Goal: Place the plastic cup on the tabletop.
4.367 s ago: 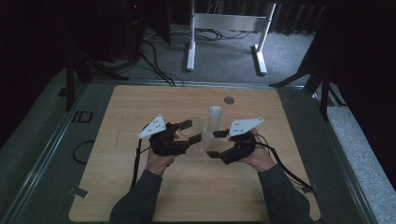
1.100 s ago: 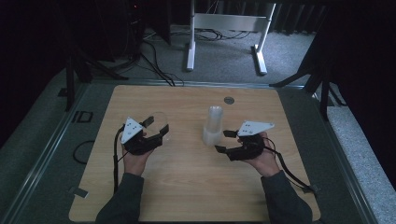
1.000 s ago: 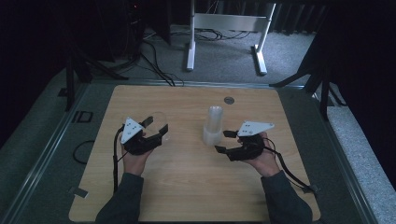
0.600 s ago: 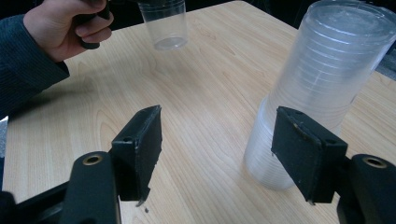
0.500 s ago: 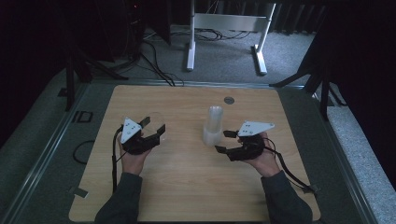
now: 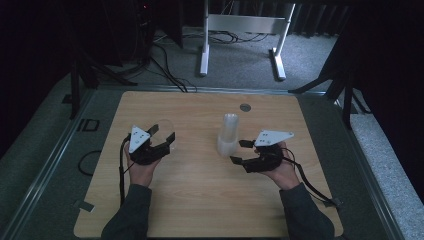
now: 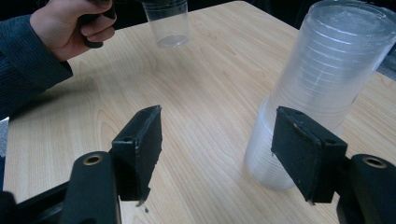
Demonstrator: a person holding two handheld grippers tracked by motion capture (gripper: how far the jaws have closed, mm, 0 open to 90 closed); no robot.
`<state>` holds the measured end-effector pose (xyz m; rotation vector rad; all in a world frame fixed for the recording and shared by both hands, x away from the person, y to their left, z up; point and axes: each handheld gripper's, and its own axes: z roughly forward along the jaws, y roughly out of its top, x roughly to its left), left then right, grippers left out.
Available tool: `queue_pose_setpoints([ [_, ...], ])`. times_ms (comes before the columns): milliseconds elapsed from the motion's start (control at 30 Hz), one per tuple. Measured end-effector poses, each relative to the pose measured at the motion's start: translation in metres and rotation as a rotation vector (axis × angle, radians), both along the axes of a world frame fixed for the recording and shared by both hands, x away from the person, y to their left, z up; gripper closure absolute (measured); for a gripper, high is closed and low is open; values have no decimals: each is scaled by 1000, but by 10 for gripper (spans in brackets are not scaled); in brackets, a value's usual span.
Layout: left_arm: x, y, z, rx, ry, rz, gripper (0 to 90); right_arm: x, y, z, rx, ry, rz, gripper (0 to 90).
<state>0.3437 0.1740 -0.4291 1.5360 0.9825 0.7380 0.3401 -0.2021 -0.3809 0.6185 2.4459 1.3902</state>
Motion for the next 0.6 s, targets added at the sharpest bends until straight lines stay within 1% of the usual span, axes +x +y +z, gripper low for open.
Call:
queue_pose_setpoints([
  [333,3,6,-2,1,-1,36,303,1,0,0,2,1,1,330],
  [600,5,11,-6,-2,7,61,303,2,-1,1,2,0,3,331],
])
